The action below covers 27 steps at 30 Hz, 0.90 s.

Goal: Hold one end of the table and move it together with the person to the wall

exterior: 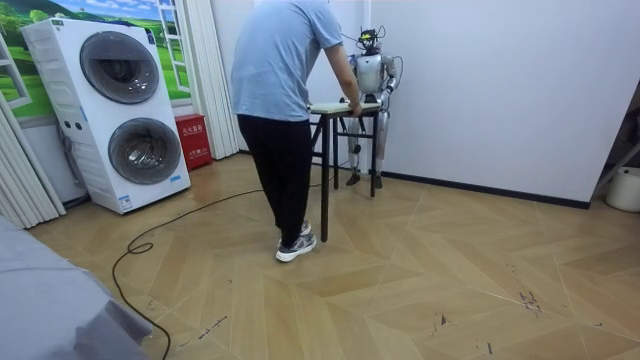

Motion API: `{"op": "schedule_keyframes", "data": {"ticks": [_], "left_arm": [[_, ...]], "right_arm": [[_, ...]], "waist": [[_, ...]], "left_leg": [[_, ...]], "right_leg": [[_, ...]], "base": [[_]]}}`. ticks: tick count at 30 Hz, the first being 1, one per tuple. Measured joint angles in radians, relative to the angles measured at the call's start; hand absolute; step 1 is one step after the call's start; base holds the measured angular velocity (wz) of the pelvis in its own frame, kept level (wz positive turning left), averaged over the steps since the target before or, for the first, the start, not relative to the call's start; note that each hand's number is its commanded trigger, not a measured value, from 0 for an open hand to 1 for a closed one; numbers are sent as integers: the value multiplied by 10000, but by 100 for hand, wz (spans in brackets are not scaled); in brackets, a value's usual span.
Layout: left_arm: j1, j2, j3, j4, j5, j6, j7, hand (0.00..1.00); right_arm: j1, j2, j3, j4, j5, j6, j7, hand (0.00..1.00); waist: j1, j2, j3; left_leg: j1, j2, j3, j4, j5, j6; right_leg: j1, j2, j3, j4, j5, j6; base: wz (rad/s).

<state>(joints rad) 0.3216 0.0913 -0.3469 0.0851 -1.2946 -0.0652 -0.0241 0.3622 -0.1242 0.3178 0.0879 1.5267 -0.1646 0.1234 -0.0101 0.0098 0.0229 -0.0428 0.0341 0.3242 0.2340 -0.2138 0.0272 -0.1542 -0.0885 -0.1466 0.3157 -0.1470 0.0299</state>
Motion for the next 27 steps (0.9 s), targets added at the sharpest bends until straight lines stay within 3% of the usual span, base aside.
{"op": "schedule_keyframes", "data": {"ticks": [2,8,12,18,23,27], "left_arm": [[16,30,-24,-10,17,-33,0,100],[146,138,-25,-44,122,-96,0,100],[282,183,-15,-44,244,-95,-2,100],[308,163,40,-44,326,-95,-1,100],[308,180,32,-98,280,-96,0,100],[358,178,-5,-97,74,-108,23,100]], "right_arm": [[0,0,37,19,22,-14,-2,100],[87,7,220,38,23,-122,0,100],[156,38,256,222,22,-99,76,100],[151,40,294,233,22,-85,73,100],[130,-55,308,63,-37,-112,5,100],[7,-124,282,49,-344,-118,-14,100]], "waist": [[29,-64,-2],[-87,-178,32],[-90,-190,42],[177,-122,88],[200,-60,114],[212,-57,115]], "left_leg": [[-8,89,-151,-77,67,-59],[47,100,-752,-97,87,-96],[111,100,-838,-96,81,-106],[65,212,-921,80,-33,-193],[-366,232,-1333,422,-49,-222],[-402,216,-1346,415,-26,-214]], "right_leg": [[140,173,-19,-430,190,-77],[387,318,-50,-724,229,-128],[485,330,-75,-784,235,-135],[485,443,-32,-771,331,-224],[352,475,-195,-778,361,-275],[326,466,-226,-817,389,-272]], "base": [[-6],[0],[2],[-3],[15],[1]]}}
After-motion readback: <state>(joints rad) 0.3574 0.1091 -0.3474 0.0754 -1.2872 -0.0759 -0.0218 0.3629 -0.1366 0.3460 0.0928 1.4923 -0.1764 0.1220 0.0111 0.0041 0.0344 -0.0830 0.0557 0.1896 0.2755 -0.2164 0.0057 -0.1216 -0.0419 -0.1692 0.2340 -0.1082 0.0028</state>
